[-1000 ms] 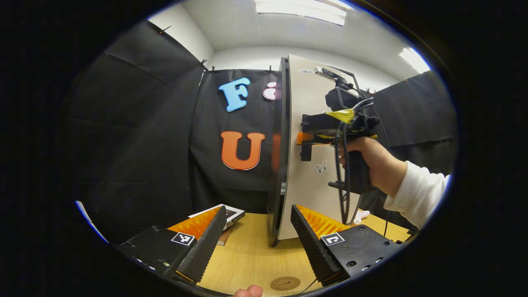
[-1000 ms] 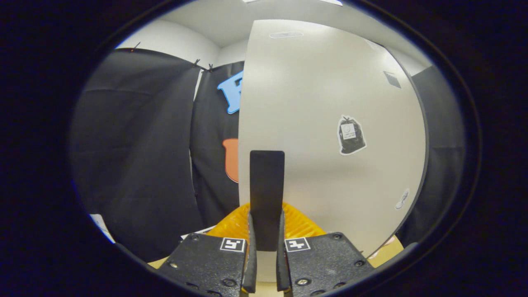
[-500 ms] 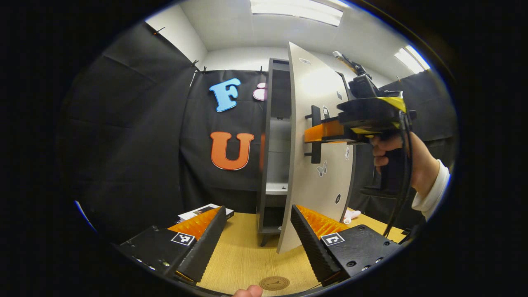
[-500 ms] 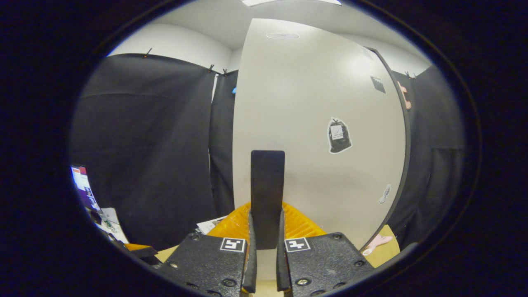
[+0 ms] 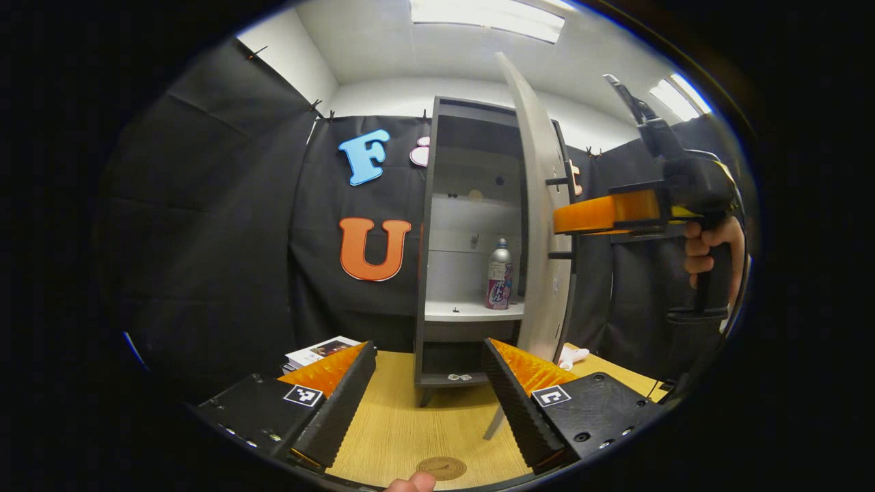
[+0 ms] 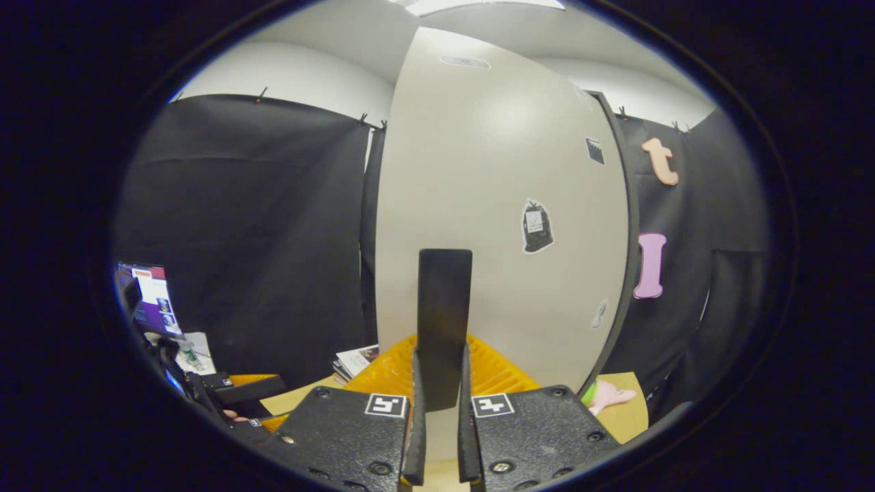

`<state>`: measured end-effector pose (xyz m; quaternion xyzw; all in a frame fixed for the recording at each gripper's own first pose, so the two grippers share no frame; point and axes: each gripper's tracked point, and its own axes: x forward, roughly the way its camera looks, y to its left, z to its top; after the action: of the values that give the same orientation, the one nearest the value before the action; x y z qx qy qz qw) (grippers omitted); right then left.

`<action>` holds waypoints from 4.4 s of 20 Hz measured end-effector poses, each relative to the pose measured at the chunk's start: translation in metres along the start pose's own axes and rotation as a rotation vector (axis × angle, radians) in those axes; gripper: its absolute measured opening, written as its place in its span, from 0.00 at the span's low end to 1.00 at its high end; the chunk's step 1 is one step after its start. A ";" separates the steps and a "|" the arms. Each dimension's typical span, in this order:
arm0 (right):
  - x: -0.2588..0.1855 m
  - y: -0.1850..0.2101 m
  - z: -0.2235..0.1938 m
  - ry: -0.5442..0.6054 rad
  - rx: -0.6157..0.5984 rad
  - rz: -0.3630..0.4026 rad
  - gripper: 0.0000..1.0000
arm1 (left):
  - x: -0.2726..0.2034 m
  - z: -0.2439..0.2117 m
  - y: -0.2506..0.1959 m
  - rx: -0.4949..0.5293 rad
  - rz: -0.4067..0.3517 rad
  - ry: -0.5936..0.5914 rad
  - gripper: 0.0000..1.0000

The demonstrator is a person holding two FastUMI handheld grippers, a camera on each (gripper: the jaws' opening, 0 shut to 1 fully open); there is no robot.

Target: Open the cabinet door with the right hand, grasp the bottle in the cabinet with the left hand and place it on the coaster, then close the cabinet door with the right hand.

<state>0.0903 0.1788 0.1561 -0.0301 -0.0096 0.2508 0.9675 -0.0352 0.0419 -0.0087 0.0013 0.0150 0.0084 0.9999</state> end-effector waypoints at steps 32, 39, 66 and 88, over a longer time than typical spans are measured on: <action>-0.097 -0.139 -0.009 -0.037 0.030 -0.321 0.08 | 0.017 -0.001 -0.078 0.013 -0.131 -0.005 0.95; -0.101 -0.162 -0.010 -0.050 0.047 -0.344 0.04 | 0.015 -0.003 -0.075 0.005 -0.122 -0.001 0.95; -0.067 -0.032 -0.112 -0.067 0.004 -0.377 0.04 | 0.012 0.006 -0.033 0.009 -0.057 -0.026 0.95; -0.049 -0.021 -0.145 -0.039 0.058 -0.285 0.90 | 0.268 0.052 -0.142 -0.055 -0.309 -0.014 0.95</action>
<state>0.0623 0.1287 0.0122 0.0041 -0.0253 0.1115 0.9934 0.2365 -0.0955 0.0349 -0.0283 0.0077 -0.1453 0.9890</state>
